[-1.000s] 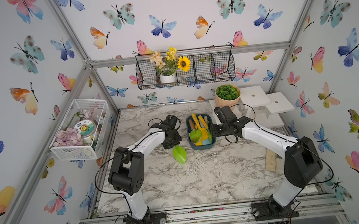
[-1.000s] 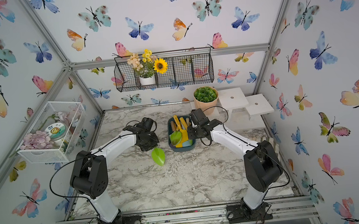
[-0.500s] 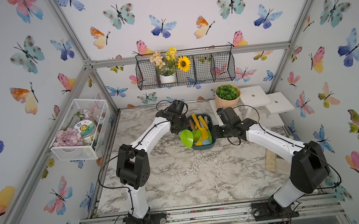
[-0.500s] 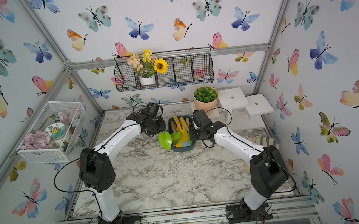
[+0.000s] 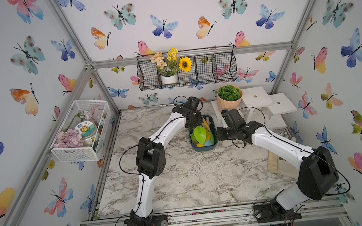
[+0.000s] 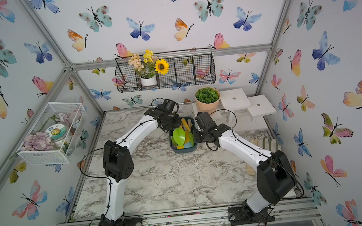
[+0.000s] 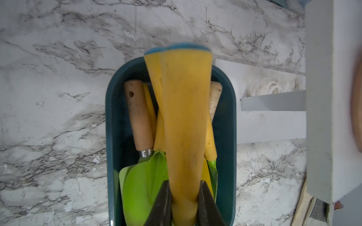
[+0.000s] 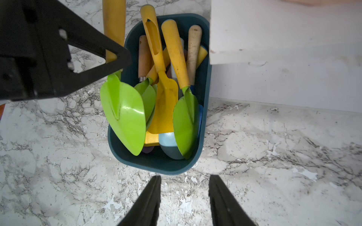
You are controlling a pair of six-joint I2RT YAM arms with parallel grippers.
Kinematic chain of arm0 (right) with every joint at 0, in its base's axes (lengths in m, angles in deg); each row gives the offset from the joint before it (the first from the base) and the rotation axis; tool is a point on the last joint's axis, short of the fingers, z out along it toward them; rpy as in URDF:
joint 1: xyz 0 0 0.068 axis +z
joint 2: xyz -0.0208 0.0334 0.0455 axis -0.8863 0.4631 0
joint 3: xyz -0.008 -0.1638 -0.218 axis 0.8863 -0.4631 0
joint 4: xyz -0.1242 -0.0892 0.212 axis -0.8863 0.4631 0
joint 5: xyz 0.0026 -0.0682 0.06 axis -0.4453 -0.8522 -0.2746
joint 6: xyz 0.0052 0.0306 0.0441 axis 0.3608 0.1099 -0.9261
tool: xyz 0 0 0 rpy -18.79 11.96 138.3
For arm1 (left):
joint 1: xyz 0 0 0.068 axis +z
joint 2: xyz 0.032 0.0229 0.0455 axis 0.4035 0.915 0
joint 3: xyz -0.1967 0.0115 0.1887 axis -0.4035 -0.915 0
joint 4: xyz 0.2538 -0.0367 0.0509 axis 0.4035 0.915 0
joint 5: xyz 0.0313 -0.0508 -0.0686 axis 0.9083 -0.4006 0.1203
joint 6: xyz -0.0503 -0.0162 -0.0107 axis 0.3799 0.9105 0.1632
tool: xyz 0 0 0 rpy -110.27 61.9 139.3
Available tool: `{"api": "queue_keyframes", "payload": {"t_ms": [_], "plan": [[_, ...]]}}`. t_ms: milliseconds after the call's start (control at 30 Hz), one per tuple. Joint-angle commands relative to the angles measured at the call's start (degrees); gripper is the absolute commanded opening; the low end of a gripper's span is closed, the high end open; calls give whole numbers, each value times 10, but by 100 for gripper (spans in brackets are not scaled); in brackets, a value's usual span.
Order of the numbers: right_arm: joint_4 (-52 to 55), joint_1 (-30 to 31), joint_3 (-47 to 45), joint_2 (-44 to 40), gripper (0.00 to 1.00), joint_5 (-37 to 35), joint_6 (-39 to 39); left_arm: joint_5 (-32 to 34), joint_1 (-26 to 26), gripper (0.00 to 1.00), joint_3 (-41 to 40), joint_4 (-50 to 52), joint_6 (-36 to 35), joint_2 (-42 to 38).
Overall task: Put the shovel into the storage box
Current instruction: Place the shovel in the storage box.
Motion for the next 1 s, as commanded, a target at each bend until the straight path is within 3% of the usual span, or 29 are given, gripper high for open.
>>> {"api": "queue_keyframes", "payload": {"t_ms": [0,600,733,800,967], "plan": [[16,2,-11,-17,45,-21,-5,-37,-7,0,29,1,-12,25],[12,2,-20,-19,45,-24,-12,-47,-16,6,37,-9,-25,67],[9,2,-20,-16,45,-22,-14,-45,-17,17,32,-9,-24,60],[7,2,-20,-14,45,-22,-14,-44,-17,28,29,-8,-23,54],[2,2,-18,-10,45,-18,-16,-43,-17,37,17,-9,-20,33]]}}
